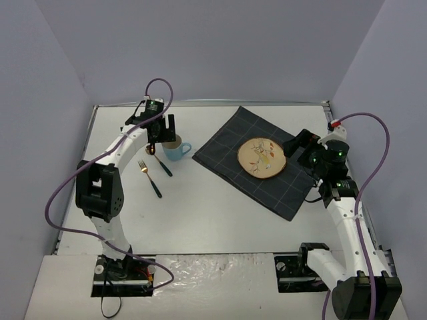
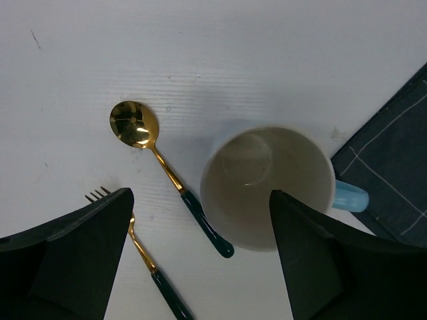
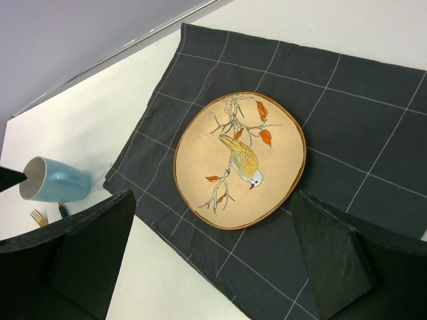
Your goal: Set the dinner table for one person
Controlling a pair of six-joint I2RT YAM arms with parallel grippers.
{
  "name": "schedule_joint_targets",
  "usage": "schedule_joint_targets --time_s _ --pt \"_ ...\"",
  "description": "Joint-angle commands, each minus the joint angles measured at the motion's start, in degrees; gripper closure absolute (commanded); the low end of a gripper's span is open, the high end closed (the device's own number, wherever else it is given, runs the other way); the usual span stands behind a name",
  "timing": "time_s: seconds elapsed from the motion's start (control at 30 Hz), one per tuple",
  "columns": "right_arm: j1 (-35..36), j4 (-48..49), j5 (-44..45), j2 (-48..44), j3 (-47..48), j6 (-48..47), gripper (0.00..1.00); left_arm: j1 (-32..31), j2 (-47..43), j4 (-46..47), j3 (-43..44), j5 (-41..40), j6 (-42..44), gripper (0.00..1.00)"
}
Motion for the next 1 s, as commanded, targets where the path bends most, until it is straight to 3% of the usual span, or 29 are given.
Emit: schedule_joint_targets --time_s 0.0,0.37,0.6,0.77,0.97 --pt "0.97 4.43 -2.2 -0.05 0.41 -1.49 0.01 1.97 0.92 0.69 4.02 2.28 -1.38 0.27" --pt "1.27 4.62 -3.07 0.5 1.13 -3.1 0.01 2.66 5.5 -0.5 6.46 5.34 -0.43 0.54" --pt "3.59 4.84 -3.27 1.21 1.72 -3.91 0.02 2.66 5.72 0.02 6.64 6.74 -0.09 0.89" --pt "5.12 4.87 -3.2 1.61 2.48 -5.3 0.02 2.66 5.99 0.11 7.11 8.17 -0.06 1.0" --pt "14.77 2.76 -1.3 5.62 6.89 -12.94 0.02 1.87 2.06 -2.81 9.55 8.7 2.61 1.0"
